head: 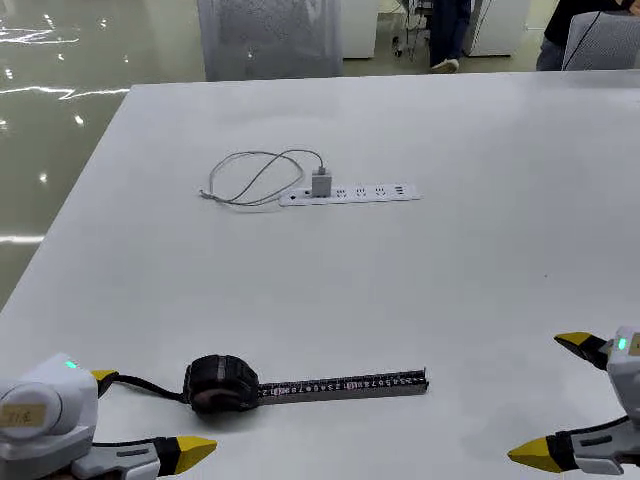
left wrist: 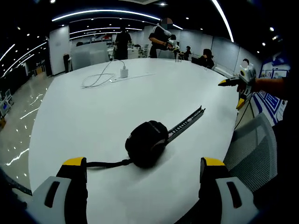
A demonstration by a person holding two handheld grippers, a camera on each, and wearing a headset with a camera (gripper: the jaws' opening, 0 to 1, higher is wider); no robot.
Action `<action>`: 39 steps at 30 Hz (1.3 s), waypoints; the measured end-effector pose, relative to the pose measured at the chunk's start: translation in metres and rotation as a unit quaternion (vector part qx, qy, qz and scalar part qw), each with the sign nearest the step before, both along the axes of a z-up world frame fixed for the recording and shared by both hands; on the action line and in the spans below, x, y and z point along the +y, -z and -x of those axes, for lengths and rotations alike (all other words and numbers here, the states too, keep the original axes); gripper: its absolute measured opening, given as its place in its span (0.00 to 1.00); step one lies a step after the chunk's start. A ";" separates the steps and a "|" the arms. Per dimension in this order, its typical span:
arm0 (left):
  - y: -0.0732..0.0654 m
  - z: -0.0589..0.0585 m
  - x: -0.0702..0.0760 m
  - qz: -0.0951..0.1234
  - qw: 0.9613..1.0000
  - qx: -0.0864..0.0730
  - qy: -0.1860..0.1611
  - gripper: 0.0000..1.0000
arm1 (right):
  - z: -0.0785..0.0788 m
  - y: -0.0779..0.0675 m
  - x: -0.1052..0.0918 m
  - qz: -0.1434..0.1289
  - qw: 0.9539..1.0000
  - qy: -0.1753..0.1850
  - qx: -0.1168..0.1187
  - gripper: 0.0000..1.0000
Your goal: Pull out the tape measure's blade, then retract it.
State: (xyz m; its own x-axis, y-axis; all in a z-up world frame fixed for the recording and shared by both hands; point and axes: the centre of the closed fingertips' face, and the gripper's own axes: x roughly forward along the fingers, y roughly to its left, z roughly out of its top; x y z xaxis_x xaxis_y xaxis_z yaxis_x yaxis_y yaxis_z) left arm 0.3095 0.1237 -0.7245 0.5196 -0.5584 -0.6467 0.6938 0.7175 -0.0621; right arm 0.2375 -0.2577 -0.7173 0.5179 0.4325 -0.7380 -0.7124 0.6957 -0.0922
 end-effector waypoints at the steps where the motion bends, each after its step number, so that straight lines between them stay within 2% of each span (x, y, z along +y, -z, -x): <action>1: 0.000 -0.001 -0.001 0.000 1.000 0.000 -0.001 0.99 | 0.001 0.000 0.003 -0.001 1.000 -0.009 0.008 0.99; 2: -0.001 -0.004 -0.003 0.004 1.000 -0.002 -0.008 0.99 | 0.003 0.001 0.006 -0.004 0.999 -0.021 0.023 0.99; 5: -0.002 -0.010 -0.010 0.022 0.999 -0.002 -0.028 0.99 | -0.005 0.003 0.009 0.005 0.999 -0.041 0.024 0.99; 9: -0.003 -0.016 -0.017 0.031 0.999 -0.009 -0.040 0.99 | -0.013 -0.002 0.016 0.013 0.998 -0.061 0.027 0.99; 10: -0.003 -0.018 -0.019 0.028 0.999 -0.015 -0.043 0.99 | -0.015 -0.004 0.019 0.015 0.997 -0.068 0.027 0.99; 13: -0.003 -0.018 -0.023 0.019 0.999 -0.018 -0.040 0.99 | -0.021 -0.008 0.024 0.017 0.996 -0.084 0.025 0.99; 16: -0.003 -0.018 -0.028 0.019 0.999 -0.023 -0.043 0.99 | -0.027 -0.004 0.023 0.027 0.994 -0.100 0.034 0.99; 17: -0.004 -0.021 -0.030 0.013 0.998 -0.039 -0.047 0.99 | -0.029 -0.003 0.026 0.027 0.993 -0.109 0.036 0.99; 18: -0.003 -0.022 -0.030 0.007 0.998 -0.045 -0.049 0.99 | -0.030 -0.003 0.028 0.029 0.992 -0.114 0.038 0.99; 19: -0.001 -0.022 -0.031 0.004 0.998 -0.043 -0.055 0.99 | -0.031 -0.002 0.029 0.031 0.992 -0.117 0.040 0.99; 20: -0.002 -0.026 -0.029 0.001 0.996 -0.051 -0.072 0.99 | -0.034 0.001 0.030 0.035 0.991 -0.121 0.043 0.99; 21: -0.002 -0.028 -0.029 0.004 0.995 -0.055 -0.083 0.99 | -0.035 0.002 0.031 0.040 0.990 -0.126 0.045 0.99; 22: -0.003 -0.031 -0.028 0.018 0.993 -0.055 -0.103 0.99 | -0.037 0.004 0.033 0.046 0.989 -0.133 0.046 0.99; 24: -0.003 -0.036 -0.024 0.022 0.989 -0.060 -0.131 0.99 | -0.041 0.007 0.037 0.051 0.988 -0.139 0.048 0.99; 26: 0.000 -0.037 -0.023 0.024 0.988 -0.054 -0.141 0.99 | -0.045 0.010 0.040 0.054 0.987 -0.145 0.049 0.99; 27: -0.001 -0.040 -0.026 0.051 0.986 -0.059 -0.145 0.99 | -0.048 0.013 0.042 0.056 0.986 -0.148 0.046 0.99; 28: -0.002 -0.040 -0.029 0.072 0.985 -0.054 -0.147 0.99 | -0.052 0.015 0.042 0.059 0.986 -0.150 0.043 0.99; 29: -0.001 -0.039 -0.030 0.083 0.984 -0.044 -0.152 0.99 | -0.055 0.017 0.043 0.059 0.986 -0.153 0.041 0.99; 32: 0.002 -0.038 -0.031 0.074 0.984 -0.050 -0.152 0.99 | -0.060 0.019 0.053 0.059 0.984 -0.160 0.042 0.99; 34: 0.004 -0.036 -0.033 0.060 0.986 -0.055 -0.147 0.99 | -0.063 0.022 0.057 0.059 0.984 -0.166 0.041 0.99; 37: 0.009 -0.037 -0.032 0.043 0.984 -0.063 -0.161 0.99 | -0.067 0.031 0.061 0.070 0.981 -0.176 0.048 0.99; 39: 0.011 -0.037 -0.035 0.045 0.984 -0.066 -0.161 0.99 | -0.067 0.038 0.061 0.078 0.978 -0.183 0.054 0.99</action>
State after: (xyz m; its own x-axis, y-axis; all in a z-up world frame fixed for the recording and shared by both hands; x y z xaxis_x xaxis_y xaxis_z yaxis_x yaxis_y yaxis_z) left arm 0.3464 0.0890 -0.7358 0.7553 -0.4037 -0.5162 0.4380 0.8969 -0.0604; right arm 0.3045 -0.1965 -0.7554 0.2648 0.4519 -0.8518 -0.9228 0.3751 -0.0878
